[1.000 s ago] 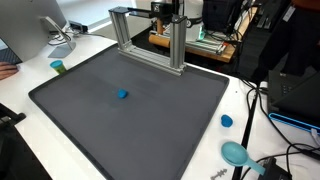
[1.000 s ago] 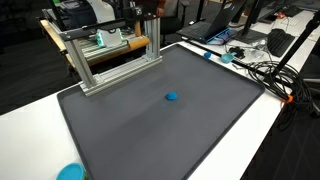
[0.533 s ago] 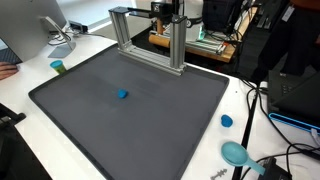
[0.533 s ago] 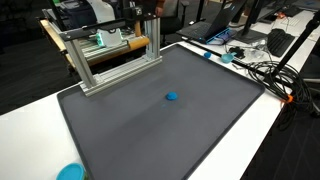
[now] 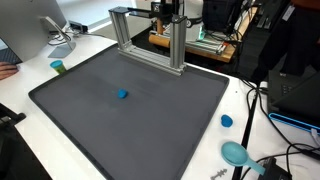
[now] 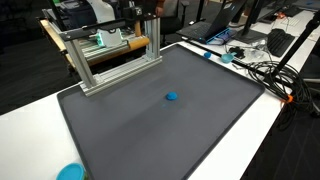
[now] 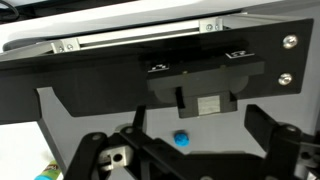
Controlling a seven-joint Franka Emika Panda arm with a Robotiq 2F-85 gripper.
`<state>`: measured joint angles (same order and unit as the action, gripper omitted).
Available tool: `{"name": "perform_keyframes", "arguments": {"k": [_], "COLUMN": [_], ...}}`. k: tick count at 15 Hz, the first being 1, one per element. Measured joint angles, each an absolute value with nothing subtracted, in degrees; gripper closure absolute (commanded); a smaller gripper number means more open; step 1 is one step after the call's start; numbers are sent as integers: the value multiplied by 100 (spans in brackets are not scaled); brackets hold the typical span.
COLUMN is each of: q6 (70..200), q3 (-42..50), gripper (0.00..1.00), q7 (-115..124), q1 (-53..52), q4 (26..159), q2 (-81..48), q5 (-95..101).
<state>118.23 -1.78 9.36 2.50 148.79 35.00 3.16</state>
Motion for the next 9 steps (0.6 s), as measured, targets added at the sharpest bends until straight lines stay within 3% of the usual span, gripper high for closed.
{"name": "perform_keyframes", "arguments": {"k": [9], "q6": [11840], "q3": [-204], "gripper": [0], "q7": [835], "q1": [199], "q4": [15017], "q2": [3502], "q5": [309]}}
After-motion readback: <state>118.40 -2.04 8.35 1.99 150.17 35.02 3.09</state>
